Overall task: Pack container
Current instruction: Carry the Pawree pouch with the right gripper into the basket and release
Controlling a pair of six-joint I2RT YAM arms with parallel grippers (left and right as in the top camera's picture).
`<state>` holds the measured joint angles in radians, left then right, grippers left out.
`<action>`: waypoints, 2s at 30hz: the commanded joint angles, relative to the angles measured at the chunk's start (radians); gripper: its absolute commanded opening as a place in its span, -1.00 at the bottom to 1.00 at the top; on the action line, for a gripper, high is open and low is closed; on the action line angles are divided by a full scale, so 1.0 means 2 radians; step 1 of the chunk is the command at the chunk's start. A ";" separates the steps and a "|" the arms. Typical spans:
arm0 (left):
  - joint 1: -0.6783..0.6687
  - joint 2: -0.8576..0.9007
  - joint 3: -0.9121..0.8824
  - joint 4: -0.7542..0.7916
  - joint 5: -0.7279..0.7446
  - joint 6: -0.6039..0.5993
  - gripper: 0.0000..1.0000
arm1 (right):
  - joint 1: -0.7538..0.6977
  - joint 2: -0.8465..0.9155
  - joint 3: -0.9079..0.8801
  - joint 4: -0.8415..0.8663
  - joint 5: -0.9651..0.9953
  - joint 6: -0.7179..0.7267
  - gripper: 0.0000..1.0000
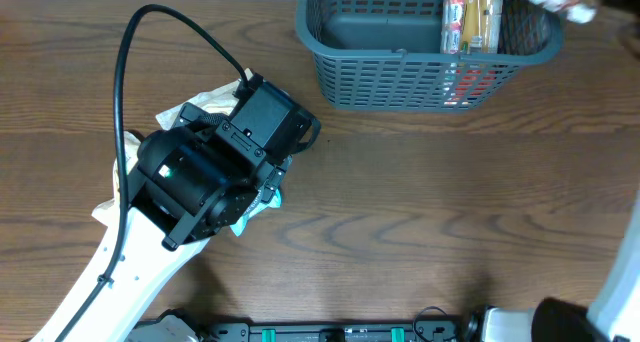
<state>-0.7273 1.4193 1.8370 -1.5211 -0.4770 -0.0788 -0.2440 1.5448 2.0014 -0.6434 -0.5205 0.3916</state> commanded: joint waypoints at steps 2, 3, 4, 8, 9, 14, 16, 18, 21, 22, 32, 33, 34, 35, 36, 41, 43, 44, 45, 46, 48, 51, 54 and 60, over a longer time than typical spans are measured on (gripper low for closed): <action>0.003 0.003 0.000 -0.002 -0.001 -0.006 0.97 | 0.039 0.042 -0.001 -0.031 0.094 -0.114 -0.97; 0.003 0.003 0.000 -0.002 -0.001 -0.006 0.97 | 0.044 0.051 -0.001 -0.038 0.094 -0.121 -0.97; 0.003 0.003 0.000 -0.002 -0.001 -0.006 0.97 | 0.051 0.060 -0.001 -0.047 0.094 -0.131 -0.97; 0.002 0.003 0.000 -0.002 -0.001 -0.006 0.97 | 0.063 0.093 -0.001 -0.074 0.112 -0.165 -0.97; 0.002 0.003 0.000 -0.002 -0.001 -0.006 0.97 | 0.064 0.099 -0.001 -0.079 0.117 -0.171 -0.97; 0.002 0.003 0.000 -0.007 -0.001 -0.006 0.97 | 0.064 0.134 -0.001 -0.105 0.142 -0.212 -0.98; 0.003 0.003 0.000 -0.008 -0.001 -0.006 0.97 | 0.064 0.145 -0.001 -0.115 0.143 -0.230 -0.95; 0.002 0.003 0.000 -0.008 -0.001 -0.006 0.97 | 0.064 0.158 -0.001 -0.126 0.143 -0.246 -0.89; 0.002 0.003 0.000 -0.008 -0.001 -0.006 0.97 | 0.063 0.171 -0.001 -0.135 0.148 -0.255 -0.88; 0.002 0.003 0.000 -0.008 -0.001 -0.006 0.97 | 0.063 0.176 -0.001 -0.136 0.149 -0.256 -0.88; 0.003 0.003 0.000 -0.008 -0.001 -0.006 0.97 | 0.063 0.196 -0.001 -0.135 0.162 -0.257 -0.89; 0.002 0.003 0.000 -0.008 -0.001 -0.006 0.97 | 0.063 0.196 -0.001 -0.135 0.167 -0.256 -0.87; 0.002 0.003 0.000 -0.008 -0.001 -0.006 0.97 | 0.063 0.196 -0.001 -0.135 0.172 -0.256 -0.82; 0.003 0.003 0.000 -0.008 -0.001 -0.006 0.97 | 0.063 0.197 -0.001 -0.135 0.179 -0.256 -0.78; 0.002 0.003 0.000 -0.008 -0.001 -0.006 0.97 | 0.063 0.198 -0.002 -0.135 0.184 -0.256 -0.76; 0.002 0.003 0.000 -0.008 -0.001 -0.006 0.97 | 0.060 0.209 -0.001 -0.139 0.189 -0.256 -0.77; 0.003 0.003 0.000 -0.008 -0.001 -0.006 0.97 | 0.059 0.217 -0.002 -0.142 0.189 -0.256 -0.78; 0.002 0.003 0.000 -0.008 -0.001 -0.006 0.97 | 0.058 0.219 -0.002 -0.144 0.189 -0.255 -0.78; 0.002 0.003 0.000 -0.008 -0.001 -0.006 0.97 | 0.058 0.223 -0.002 -0.146 0.189 -0.254 -0.78; 0.003 0.003 0.000 -0.008 -0.001 -0.006 0.97 | 0.058 0.225 -0.002 -0.146 0.189 -0.254 -0.77; 0.003 0.003 0.000 -0.008 -0.001 -0.006 0.97 | 0.058 0.229 -0.002 -0.149 0.189 -0.250 -0.74; 0.003 0.003 0.000 -0.012 -0.001 -0.006 0.97 | 0.058 0.229 -0.002 -0.147 0.189 -0.249 -0.46; 0.003 0.003 0.000 -0.013 -0.001 -0.006 0.97 | 0.058 0.229 -0.002 -0.146 0.189 -0.249 -0.13; 0.002 0.003 0.000 -0.013 -0.001 -0.006 0.97 | 0.056 0.229 -0.001 -0.142 0.189 -0.238 0.19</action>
<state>-0.7273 1.4197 1.8370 -1.5444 -0.4774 -0.0788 -0.1200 1.9980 1.9991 -0.9253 -0.1616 -0.1074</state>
